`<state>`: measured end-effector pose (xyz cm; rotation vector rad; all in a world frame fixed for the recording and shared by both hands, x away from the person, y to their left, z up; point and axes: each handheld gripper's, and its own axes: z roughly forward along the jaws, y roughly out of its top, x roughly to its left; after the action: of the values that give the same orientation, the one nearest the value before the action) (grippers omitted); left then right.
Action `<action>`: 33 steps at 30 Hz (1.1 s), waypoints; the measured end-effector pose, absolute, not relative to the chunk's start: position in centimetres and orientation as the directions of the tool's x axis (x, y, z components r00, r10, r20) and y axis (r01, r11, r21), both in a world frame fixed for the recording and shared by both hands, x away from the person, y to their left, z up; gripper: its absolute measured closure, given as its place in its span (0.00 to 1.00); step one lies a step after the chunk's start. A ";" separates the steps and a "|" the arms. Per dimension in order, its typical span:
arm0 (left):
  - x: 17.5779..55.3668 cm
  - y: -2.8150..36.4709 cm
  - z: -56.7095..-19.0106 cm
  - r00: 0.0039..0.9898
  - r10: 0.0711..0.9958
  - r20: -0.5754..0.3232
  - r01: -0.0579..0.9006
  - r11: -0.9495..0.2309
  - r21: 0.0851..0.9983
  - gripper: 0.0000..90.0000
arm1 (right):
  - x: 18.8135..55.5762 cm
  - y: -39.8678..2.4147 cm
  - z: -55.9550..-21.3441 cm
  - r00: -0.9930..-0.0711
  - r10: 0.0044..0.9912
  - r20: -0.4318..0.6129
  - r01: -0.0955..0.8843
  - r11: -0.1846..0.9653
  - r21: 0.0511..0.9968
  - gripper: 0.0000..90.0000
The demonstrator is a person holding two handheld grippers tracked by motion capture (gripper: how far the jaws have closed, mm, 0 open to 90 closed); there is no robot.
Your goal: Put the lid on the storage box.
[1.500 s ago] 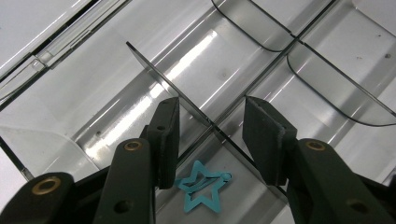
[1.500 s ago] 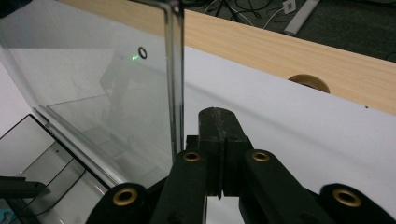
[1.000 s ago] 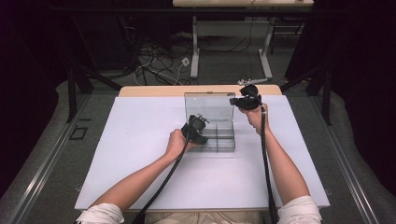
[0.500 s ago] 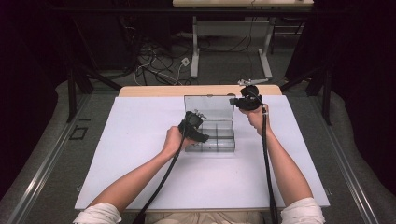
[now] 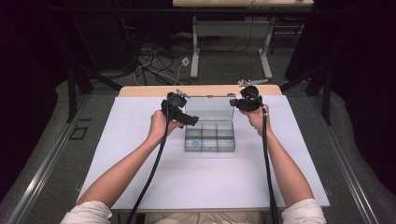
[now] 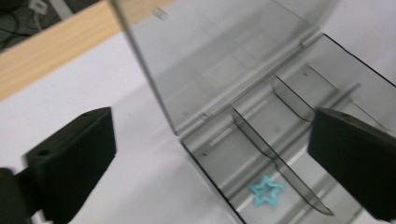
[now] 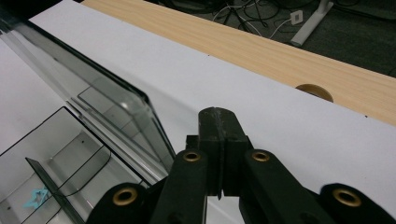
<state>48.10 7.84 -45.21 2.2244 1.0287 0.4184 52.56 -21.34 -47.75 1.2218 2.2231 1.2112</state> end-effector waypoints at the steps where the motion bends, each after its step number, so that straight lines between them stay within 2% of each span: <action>1: 48.2 7.9 -44.9 0.634 0.772 0.039 0.551 -0.487 0.678 0.18 | 52.5 -21.3 -47.7 -0.579 0.808 0.108 0.531 0.272 0.803 1.00; 2: 48.4 7.9 -44.7 0.635 0.770 0.058 0.537 -0.494 0.684 0.26 | 52.5 -21.3 -47.7 -0.580 0.808 0.108 0.529 0.272 0.804 1.00; 4: 48.6 8.1 -44.2 0.635 0.770 0.067 0.513 -0.485 0.708 0.30 | 52.5 -21.3 -47.7 -0.580 0.808 0.105 0.526 0.273 0.805 1.00; 6: 48.8 8.3 -43.8 0.648 0.759 0.067 0.491 -0.483 0.725 0.42 | 52.4 -21.3 -47.6 -0.576 0.811 0.105 0.532 0.274 0.801 1.00; 12: 49.1 8.4 -43.7 0.690 0.721 0.057 0.468 -0.505 0.725 0.66 | 52.1 -21.4 -47.4 -0.582 0.808 0.095 0.525 0.283 0.803 1.00; 15: 48.9 8.5 -43.8 0.688 0.723 0.057 0.464 -0.499 0.732 0.73 | 51.8 -21.4 -47.2 -0.585 0.806 0.090 0.519 0.287 0.805 1.00; 19: 48.6 8.9 -44.0 0.696 0.716 0.053 0.452 -0.494 0.742 0.79 | 51.1 -21.8 -46.8 -0.577 0.813 0.079 0.520 0.291 0.803 0.99; 26: 47.6 9.1 -44.3 0.710 0.701 0.072 0.420 -0.503 0.755 0.80 | 49.4 -22.9 -46.4 -0.553 0.831 0.055 0.537 0.305 0.787 0.94; 33: 46.4 9.4 -44.7 0.739 0.668 0.087 0.380 -0.521 0.764 0.80 | 47.2 -23.8 -46.8 -0.575 0.816 0.066 0.550 0.325 0.770 0.88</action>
<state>46.41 9.45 -44.72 2.1734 0.7854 0.4818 47.23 -23.83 -46.79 1.2186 2.2623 1.1144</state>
